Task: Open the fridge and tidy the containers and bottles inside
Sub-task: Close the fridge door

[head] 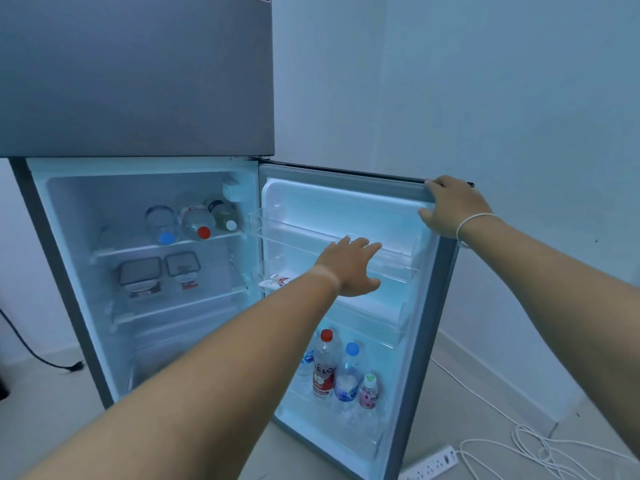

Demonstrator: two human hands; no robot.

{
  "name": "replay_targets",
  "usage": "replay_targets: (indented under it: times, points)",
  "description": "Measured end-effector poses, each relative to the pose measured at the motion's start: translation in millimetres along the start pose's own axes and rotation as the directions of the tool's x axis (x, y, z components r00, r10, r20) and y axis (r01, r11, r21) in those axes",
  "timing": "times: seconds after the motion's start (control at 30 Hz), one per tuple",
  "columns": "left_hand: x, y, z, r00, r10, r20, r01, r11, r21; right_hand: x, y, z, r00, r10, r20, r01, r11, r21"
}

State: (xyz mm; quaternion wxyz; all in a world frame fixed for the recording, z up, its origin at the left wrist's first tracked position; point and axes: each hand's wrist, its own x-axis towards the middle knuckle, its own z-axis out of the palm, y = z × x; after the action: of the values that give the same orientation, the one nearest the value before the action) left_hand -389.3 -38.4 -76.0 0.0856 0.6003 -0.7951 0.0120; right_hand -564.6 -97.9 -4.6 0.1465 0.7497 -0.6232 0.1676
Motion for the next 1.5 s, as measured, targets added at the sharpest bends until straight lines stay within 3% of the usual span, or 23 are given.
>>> replay_targets:
  times: [0.33, 0.57, 0.8, 1.07, 1.17, 1.37, 1.5]
  points:
    - [-27.1, -11.4, -0.8, 0.990, -0.064, -0.123, 0.041, 0.983, -0.182, -8.6, -15.0, -25.8, 0.999, -0.041, -0.025, 0.040, 0.997, -0.060]
    - [-83.5, -46.4, -10.3, 0.964, -0.191, -0.185, 0.135, 0.950, -0.280, -32.0, -57.4, -61.1, 0.999, -0.043, -0.023, 0.047, 0.961, 0.273]
    - [-152.8, -114.4, -31.0, 0.937, -0.316, -0.146, 0.269, 0.923, -0.275, -58.2, -133.0, -89.6, 0.973, -0.209, 0.094, 0.122, 0.820, 0.560]
    - [-217.0, -176.2, -58.1, 0.895, -0.431, -0.116, 0.383, 0.876, -0.294, -67.4, -239.4, -79.7, 0.909, -0.417, -0.013, 0.324, 0.685, 0.652]
    - [-238.6, -199.9, -74.7, 0.869, -0.477, -0.127, 0.410, 0.840, -0.356, -62.2, -280.0, -74.9, 0.879, -0.474, -0.047, 0.373, 0.625, 0.686]
    - [-251.6, -234.8, -103.6, 0.764, -0.575, -0.293, 0.360, 0.756, -0.546, -48.0, -329.1, -53.2, 0.764, -0.638, -0.099, 0.546, 0.556, 0.627]
    - [-252.1, -265.5, -108.8, 0.720, -0.583, -0.377, 0.340, 0.770, -0.540, -19.1, -338.0, -17.0, 0.806, -0.582, -0.104, 0.495, 0.567, 0.658]
